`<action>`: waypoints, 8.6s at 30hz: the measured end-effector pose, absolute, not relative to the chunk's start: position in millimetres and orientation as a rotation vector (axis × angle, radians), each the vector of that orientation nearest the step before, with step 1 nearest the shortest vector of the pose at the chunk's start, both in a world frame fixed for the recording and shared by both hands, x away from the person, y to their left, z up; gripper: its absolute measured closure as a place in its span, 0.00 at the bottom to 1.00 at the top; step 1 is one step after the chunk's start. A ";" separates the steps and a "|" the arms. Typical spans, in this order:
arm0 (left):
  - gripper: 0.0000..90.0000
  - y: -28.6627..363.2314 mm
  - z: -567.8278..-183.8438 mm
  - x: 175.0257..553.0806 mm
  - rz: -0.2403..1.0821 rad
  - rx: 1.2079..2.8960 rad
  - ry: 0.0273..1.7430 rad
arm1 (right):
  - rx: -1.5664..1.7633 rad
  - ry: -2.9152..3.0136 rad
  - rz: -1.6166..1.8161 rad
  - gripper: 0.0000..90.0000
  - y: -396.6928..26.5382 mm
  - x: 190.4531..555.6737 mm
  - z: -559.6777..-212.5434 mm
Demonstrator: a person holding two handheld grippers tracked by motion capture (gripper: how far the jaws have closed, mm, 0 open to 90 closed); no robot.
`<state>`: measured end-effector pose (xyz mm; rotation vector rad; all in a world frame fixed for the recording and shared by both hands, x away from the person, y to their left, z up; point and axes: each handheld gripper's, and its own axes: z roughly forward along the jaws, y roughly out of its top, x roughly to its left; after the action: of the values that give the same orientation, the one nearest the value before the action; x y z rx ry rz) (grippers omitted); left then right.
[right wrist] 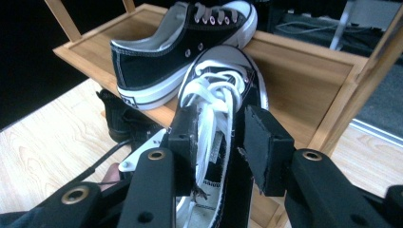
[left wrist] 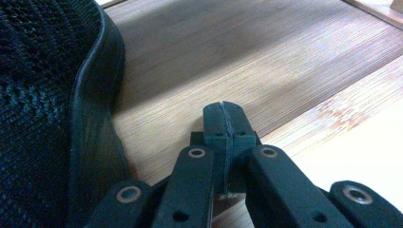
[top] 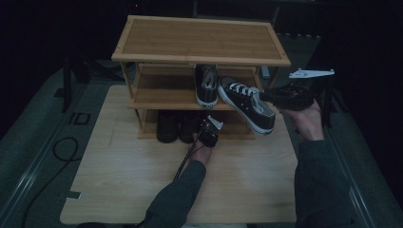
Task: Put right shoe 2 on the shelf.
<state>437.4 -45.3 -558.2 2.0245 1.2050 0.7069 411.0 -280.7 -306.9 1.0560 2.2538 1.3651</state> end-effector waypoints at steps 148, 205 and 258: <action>1.00 -45.5 -558.3 437.1 0.703 2.019 1.213 | 0.960 2.280 1.402 1.00 -258.4 342.5 -367.3; 1.00 -45.8 -558.4 437.0 0.705 2.011 1.218 | 0.979 2.285 1.423 1.00 -241.5 363.7 -368.3; 1.00 -45.4 -558.2 437.1 0.701 2.017 1.213 | 1.009 2.267 1.419 1.00 -234.3 376.2 -369.5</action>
<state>437.1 -45.4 -558.2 2.0174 1.2125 0.7015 376.2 -234.3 -369.5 1.0088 2.2671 1.4185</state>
